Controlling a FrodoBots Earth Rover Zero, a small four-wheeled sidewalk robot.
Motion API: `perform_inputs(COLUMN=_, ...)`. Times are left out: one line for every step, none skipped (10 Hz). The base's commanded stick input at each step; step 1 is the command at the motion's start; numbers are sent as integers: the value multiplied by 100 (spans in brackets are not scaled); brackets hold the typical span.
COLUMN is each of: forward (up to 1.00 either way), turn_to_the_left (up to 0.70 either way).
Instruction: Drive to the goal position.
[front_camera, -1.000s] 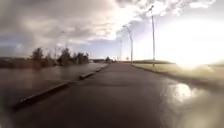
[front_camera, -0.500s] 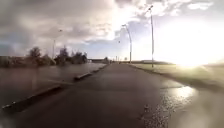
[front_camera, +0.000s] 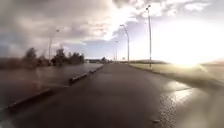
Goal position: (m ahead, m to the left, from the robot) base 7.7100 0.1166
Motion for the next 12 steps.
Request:
perform_inputs(forward=70, turn_to_the_left=0)
perform_inputs(forward=70, turn_to_the_left=0)
perform_inputs(forward=70, turn_to_the_left=0)
perform_inputs(forward=70, turn_to_the_left=-14)
perform_inputs(forward=70, turn_to_the_left=-14)
perform_inputs(forward=70, turn_to_the_left=-14)
perform_inputs(forward=70, turn_to_the_left=-14)
perform_inputs(forward=70, turn_to_the_left=-14)
perform_inputs(forward=70, turn_to_the_left=-14)
perform_inputs(forward=70, turn_to_the_left=-14)
perform_inputs(forward=70, turn_to_the_left=-14)
perform_inputs(forward=70, turn_to_the_left=-14)
